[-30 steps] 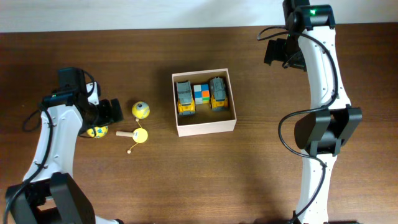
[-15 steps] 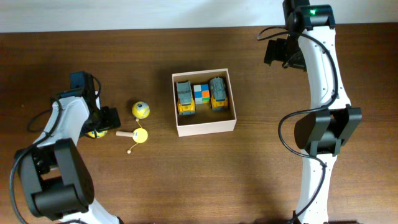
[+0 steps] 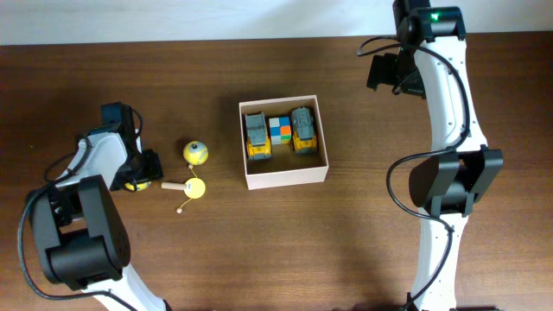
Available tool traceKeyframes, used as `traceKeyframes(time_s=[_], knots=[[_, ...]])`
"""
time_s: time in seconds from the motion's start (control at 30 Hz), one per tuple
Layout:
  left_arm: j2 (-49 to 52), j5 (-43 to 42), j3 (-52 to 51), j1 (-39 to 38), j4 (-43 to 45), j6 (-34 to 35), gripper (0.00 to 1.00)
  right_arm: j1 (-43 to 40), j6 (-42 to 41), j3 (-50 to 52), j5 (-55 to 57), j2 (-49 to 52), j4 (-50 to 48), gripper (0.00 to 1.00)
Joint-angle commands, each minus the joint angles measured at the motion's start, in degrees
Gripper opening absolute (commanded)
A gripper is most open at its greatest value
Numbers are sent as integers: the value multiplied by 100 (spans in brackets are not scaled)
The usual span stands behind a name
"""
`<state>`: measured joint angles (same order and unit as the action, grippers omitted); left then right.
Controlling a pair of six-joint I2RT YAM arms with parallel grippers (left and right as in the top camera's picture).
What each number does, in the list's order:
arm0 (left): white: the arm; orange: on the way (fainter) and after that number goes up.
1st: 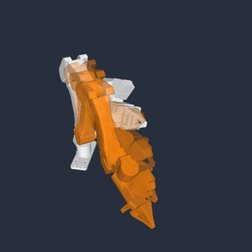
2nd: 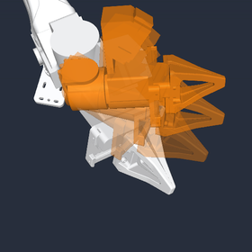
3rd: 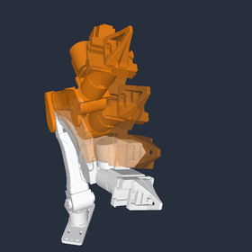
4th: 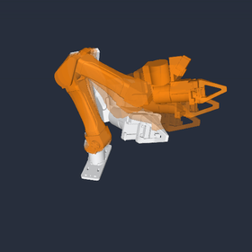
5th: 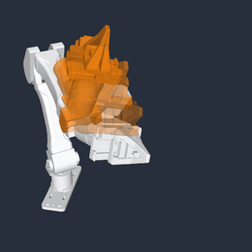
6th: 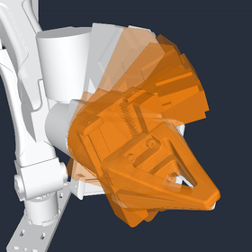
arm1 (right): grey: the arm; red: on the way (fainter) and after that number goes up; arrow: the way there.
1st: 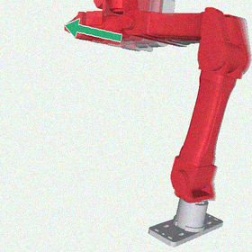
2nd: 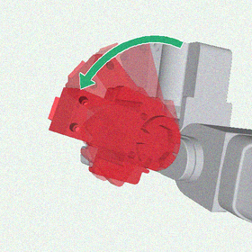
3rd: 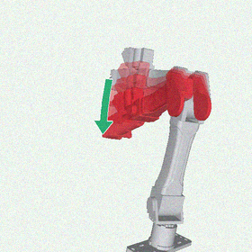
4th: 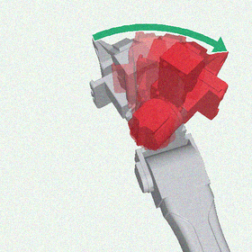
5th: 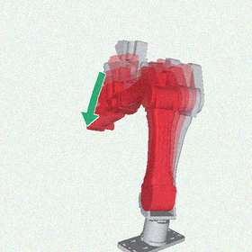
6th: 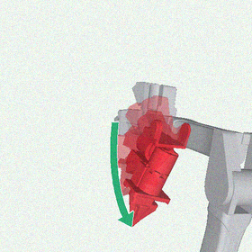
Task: Pack container
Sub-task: 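Lower the left gripper onto the yellow ball with blue letters, then lift the lettered ball and carry it right over the box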
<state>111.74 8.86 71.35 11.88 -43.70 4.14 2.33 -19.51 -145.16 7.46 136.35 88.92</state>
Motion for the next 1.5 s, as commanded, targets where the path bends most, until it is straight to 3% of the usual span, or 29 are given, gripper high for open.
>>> traceKeyframes(time_s=[0.0,0.1,0.5,0.6,0.77,0.93,1.07,1.47], knots=[[118,-2,81,28,35,-11,65,-7,-48,-7,-33,-87,2,99],[118,-4,81,28,85,-9,58,-7,-48,-7,-35,-87,2,99],[116,-260,999,26,-662,-11,53,-7,-48,-7,-33,-87,0,99],[116,-584,1469,22,-1003,-63,53,-7,-48,-7,-35,-87,-4,99],[116,-1742,2516,-173,-1657,-817,53,-7,-48,-7,-35,-87,-44,99],[116,-2402,3228,-595,-2188,-1357,53,-7,-48,-7,-37,-87,-94,99],[116,-2437,3517,-1071,-2406,-1436,54,-7,-48,-7,-35,-87,-94,99],[118,-2428,3547,-2645,-2140,-1585,55,-7,-48,-7,-35,-87,-111,99]])
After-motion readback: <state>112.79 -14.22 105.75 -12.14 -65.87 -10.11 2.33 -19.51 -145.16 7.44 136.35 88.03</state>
